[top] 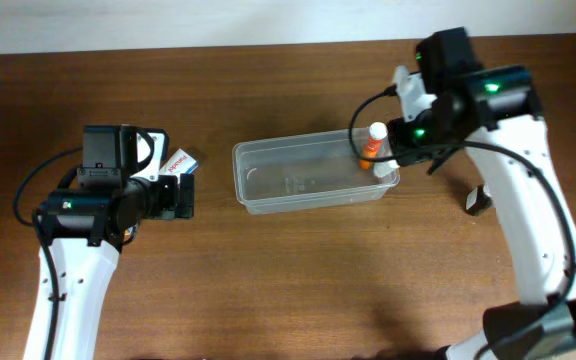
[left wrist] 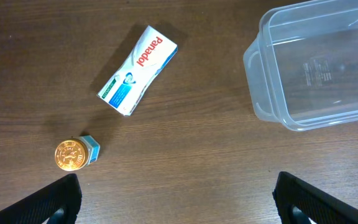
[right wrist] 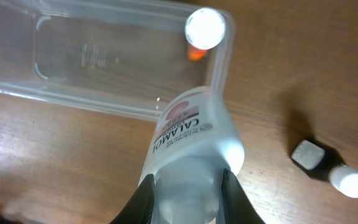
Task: Pack container
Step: 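Place the white bottle into the container beside the tube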
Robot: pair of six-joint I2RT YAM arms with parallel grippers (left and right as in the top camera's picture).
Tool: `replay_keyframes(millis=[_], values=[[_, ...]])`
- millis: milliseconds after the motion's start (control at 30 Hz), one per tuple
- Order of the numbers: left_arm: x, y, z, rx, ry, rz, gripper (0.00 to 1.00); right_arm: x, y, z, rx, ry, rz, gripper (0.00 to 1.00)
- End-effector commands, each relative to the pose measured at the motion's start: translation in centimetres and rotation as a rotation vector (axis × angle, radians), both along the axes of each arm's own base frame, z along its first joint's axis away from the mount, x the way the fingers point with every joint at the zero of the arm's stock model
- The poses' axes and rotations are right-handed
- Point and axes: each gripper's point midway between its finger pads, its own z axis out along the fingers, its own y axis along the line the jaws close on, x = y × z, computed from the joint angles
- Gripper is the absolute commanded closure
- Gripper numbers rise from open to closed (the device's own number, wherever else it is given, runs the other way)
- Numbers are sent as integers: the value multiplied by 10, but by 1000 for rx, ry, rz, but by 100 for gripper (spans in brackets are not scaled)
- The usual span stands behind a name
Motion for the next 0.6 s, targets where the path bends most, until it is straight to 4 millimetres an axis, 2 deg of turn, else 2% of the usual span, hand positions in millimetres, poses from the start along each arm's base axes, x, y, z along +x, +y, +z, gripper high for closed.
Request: replay_keyframes(millis=[0, 233, 333, 367, 567], values=[[3, 1, 5, 5, -15, -5, 1, 9, 6, -25, -8, 30, 22, 87], [3, 1, 5, 5, -15, -5, 1, 29, 10, -64, -22, 63, 47, 87], [3, 1, 5, 5, -15, -5, 1, 33, 11, -78, -28, 96, 46, 87], [3, 1, 5, 5, -15, -5, 0, 34, 12, -89, -33, 123, 47, 87], [3, 1, 5, 5, -16, -5, 1, 37, 12, -117, -47, 193, 47, 87]])
